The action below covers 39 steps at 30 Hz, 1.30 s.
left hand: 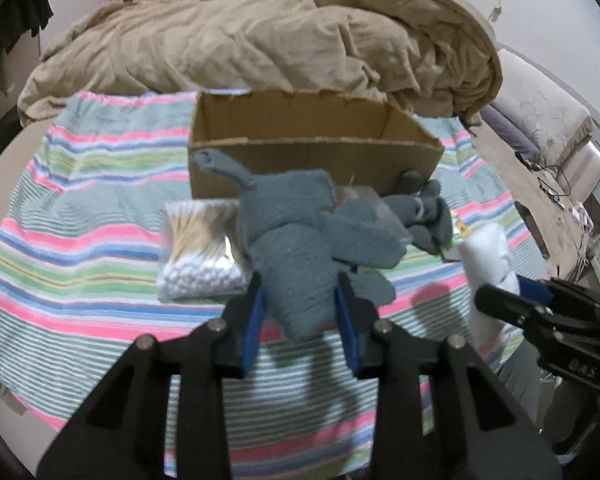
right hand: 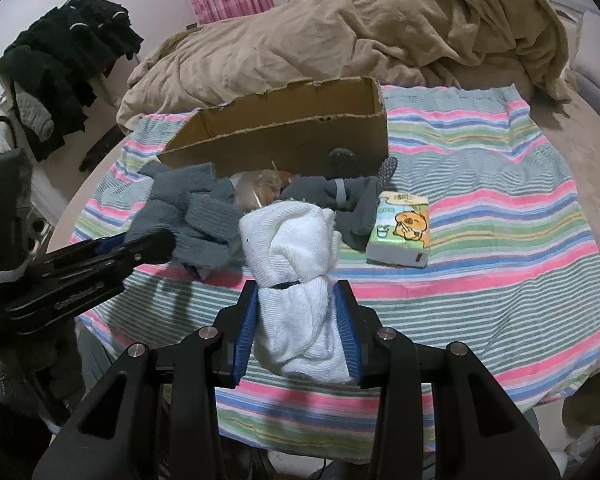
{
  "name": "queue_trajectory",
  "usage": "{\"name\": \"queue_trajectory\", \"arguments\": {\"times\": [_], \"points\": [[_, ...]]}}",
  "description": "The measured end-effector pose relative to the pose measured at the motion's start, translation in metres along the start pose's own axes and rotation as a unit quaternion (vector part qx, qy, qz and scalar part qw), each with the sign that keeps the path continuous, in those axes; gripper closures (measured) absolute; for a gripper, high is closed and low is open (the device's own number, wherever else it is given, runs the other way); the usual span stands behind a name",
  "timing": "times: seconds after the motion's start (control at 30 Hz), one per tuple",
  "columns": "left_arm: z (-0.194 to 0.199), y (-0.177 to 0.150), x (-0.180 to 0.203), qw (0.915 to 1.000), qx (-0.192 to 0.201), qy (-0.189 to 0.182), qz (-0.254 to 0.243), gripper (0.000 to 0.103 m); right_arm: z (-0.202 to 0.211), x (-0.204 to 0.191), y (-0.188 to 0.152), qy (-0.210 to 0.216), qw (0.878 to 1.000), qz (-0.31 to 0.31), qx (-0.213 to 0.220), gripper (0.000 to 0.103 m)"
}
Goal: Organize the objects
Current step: 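Carry the glove with the left tool while the right tool carries the socks into the box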
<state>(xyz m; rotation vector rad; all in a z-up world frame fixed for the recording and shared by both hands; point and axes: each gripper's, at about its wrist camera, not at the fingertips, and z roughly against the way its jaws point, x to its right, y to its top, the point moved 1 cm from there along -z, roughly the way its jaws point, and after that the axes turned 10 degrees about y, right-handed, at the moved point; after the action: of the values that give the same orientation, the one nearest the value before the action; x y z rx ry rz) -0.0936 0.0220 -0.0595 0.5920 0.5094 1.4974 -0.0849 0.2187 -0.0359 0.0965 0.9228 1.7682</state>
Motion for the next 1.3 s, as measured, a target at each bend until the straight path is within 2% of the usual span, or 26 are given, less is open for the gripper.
{"name": "queue_trajectory", "arguments": {"times": [0.4, 0.6, 0.77, 1.0, 1.3], "points": [[0.031, 0.008, -0.017, 0.9995, 0.030, -0.011, 0.005, 0.072, -0.001, -0.002, 0.011, 0.004, 1.000, 0.008, 0.008, 0.063], [0.000, -0.001, -0.018, 0.9996, -0.015, -0.022, 0.005, 0.073, -0.004, -0.002, 0.016, 0.005, 1.000, 0.008, 0.010, 0.063], [0.024, 0.009, -0.015, 0.9993, 0.020, -0.031, 0.007, 0.076, -0.003, -0.002, 0.016, 0.004, 1.000, 0.010, 0.011, 0.063], [0.057, 0.044, -0.009, 0.9960, 0.074, -0.049, 0.003, 0.077, 0.001, -0.003, 0.031, 0.010, 1.000, 0.014, 0.026, 0.063], [0.047, 0.086, 0.011, 0.9931, 0.103, -0.053, -0.014, 0.077, 0.004, 0.005, 0.083, -0.002, 0.997, 0.033, 0.063, 0.063]]}}
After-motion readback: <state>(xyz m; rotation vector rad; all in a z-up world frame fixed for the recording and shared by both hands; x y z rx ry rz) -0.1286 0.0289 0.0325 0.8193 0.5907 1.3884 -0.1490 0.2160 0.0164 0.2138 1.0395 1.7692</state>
